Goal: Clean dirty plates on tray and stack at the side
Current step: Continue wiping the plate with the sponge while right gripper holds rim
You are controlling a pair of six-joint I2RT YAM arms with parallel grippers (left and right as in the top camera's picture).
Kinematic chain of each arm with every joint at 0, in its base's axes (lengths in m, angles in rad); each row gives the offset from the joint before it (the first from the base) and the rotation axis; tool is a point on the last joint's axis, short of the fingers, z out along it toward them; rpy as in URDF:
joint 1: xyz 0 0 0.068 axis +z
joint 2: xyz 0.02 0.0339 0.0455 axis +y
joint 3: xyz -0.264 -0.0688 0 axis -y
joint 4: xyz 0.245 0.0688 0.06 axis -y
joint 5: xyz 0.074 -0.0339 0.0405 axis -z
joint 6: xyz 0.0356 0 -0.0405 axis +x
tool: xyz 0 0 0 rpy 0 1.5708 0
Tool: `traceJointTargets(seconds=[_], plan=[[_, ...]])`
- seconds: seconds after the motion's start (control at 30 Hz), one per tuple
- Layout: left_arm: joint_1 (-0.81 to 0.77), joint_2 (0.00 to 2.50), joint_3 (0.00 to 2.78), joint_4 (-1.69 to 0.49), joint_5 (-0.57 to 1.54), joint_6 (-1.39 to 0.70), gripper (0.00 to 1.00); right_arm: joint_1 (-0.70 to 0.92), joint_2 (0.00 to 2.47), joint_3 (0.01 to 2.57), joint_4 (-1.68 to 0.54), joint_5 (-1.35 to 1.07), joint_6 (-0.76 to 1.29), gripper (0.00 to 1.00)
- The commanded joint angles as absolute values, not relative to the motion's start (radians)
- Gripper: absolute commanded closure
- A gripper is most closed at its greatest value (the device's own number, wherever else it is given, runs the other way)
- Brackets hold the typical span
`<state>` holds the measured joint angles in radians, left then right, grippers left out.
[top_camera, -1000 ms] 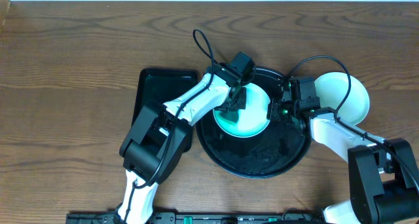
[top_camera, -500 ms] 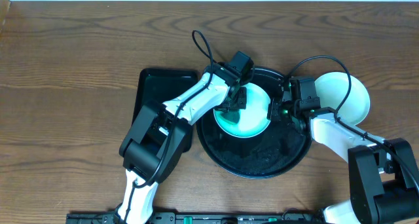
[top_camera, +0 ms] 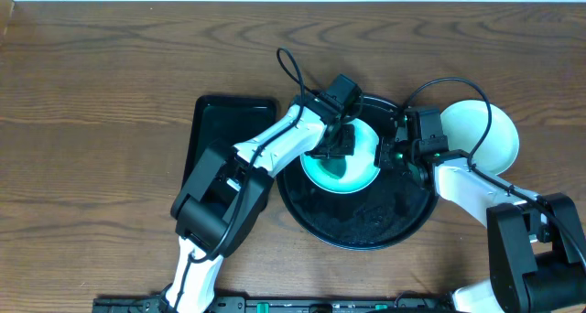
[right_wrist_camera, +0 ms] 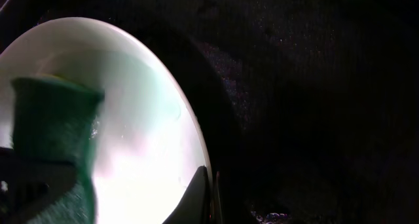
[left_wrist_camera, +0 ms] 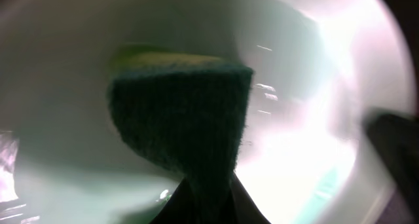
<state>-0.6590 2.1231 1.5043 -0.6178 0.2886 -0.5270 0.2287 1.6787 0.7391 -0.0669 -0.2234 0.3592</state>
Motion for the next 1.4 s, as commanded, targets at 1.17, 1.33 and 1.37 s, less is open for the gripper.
traceJointTargets(seconds=[1.17,1.33,1.37], plan=[[-0.662,1.884,1.49,-0.613,0.296,-0.48,0.93,0.237,1.682,0.736,-0.062,-0.24,0.369,0.99],[-0.662,1.892,1.489,-0.665,0.159,-0.479,0.92,0.237,1.682,0.736,-0.063,-0.24,0.369,0.99],[-0.662,1.892,1.489,-0.674,0.133,-0.48,0.93,0.237,1.682,0.736,-0.063,-0.24,0.369,0.99]])
